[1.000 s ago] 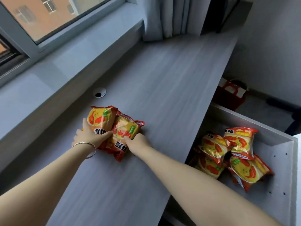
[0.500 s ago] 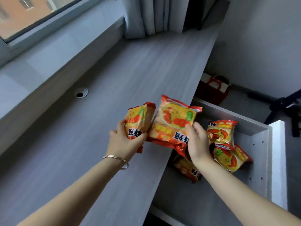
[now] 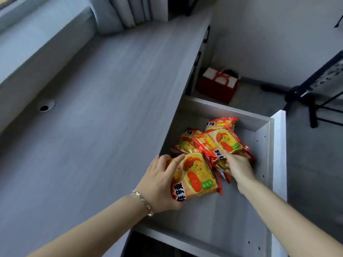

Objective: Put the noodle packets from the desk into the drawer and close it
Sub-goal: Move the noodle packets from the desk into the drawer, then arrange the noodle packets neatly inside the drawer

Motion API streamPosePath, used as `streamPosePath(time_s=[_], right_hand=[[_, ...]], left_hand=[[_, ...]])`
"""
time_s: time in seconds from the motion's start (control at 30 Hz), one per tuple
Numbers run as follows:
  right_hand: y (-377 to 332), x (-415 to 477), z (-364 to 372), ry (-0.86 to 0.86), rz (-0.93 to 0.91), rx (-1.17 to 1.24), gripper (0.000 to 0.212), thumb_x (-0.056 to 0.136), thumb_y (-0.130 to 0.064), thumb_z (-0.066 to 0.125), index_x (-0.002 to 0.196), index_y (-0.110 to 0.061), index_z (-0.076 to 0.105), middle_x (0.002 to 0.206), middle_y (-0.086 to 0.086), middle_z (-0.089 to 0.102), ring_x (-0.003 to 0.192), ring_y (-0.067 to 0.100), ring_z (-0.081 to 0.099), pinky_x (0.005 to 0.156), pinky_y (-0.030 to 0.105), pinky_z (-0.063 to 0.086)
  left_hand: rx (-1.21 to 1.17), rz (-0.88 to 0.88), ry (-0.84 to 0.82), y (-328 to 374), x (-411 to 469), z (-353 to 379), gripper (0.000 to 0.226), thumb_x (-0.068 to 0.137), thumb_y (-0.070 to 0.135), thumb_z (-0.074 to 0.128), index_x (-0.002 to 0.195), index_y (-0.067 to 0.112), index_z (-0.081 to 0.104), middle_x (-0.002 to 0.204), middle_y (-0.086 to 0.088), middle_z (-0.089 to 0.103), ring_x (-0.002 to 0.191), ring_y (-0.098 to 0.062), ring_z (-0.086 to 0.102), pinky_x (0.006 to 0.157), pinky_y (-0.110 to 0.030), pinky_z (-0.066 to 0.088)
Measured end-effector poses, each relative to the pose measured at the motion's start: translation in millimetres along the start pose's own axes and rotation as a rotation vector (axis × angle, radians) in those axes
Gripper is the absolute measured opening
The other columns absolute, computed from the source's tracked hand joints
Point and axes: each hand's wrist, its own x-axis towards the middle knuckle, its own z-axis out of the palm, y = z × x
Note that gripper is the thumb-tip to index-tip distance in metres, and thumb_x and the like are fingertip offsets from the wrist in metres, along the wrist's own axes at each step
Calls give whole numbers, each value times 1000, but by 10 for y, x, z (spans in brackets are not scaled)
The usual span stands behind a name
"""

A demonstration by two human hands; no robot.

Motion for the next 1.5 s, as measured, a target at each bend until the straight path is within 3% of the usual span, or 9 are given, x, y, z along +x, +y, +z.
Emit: streamPosePath(time_s=[0.2,0.37,0.57,0.7,0.87,1.07,1.27,1.37,1.5], right_hand=[[449,-219,-95,-500,47,-113,53,73,-37,74,120,-26,50,119,-3,63,110,16,61,97,40,51],[865,-310,193,-626,177,-298,17,81,-33,67,90,-23,56,101,-1,69,88,8,62,64,18,51],[1263,-221,786,-556,133,-323,9,83,-23,66,87,-23,58,102,1,63,98,20,59,91,36,51],[1351,-224,1009,-498,36,-446,29,85,-22,62,111,-11,56,95,0,55,89,14,51,81,29,44],[1319,-76,816,-652,174,-421,67,85,-11,62,141,2,29,118,19,64,102,23,60,85,24,41],[1205,125,595,-283,251,-178,65,74,-27,73,127,-8,41,110,8,60,100,23,59,88,38,50],[956,170,706,-186,271,-61,30,84,-35,62,95,-8,57,76,-1,58,70,17,58,87,38,53],[962,114,727,-175,234,-65,29,89,-27,57,93,0,66,70,1,61,69,17,58,72,34,46],[855,-71,587,-375,205,93,16,89,-19,57,76,-19,65,78,-1,65,74,14,58,64,25,43]], left_hand=[[151,118,-98,42,143,455,113,49,53,78,143,23,24,128,-8,53,121,-29,54,99,-41,47],[337,-51,-506,-44,36,783,98,88,16,61,147,34,-15,159,0,0,148,-25,-5,115,-38,30],[248,-389,-584,-277,-6,1168,75,92,10,49,150,25,4,159,-4,-6,147,-27,-12,120,-39,4],[69,-621,-435,-302,48,1237,76,85,15,58,148,19,16,159,-2,1,147,-22,2,119,-34,14],[208,-471,-501,-326,80,1351,72,82,53,52,144,34,22,154,0,19,145,-26,11,117,-46,11],[176,-563,-568,-334,237,1367,54,84,55,44,132,30,46,147,-4,37,141,-28,22,119,-46,6],[-698,-987,-9,-190,441,1160,29,88,28,55,111,11,60,100,-4,62,94,-21,57,82,-29,46],[-1163,-1273,63,-130,569,1089,25,85,35,62,86,11,59,89,-7,62,86,-26,60,92,-44,52],[-1611,-1419,62,-24,630,966,63,80,43,69,126,4,50,121,-16,57,106,-31,60,89,-44,52]])
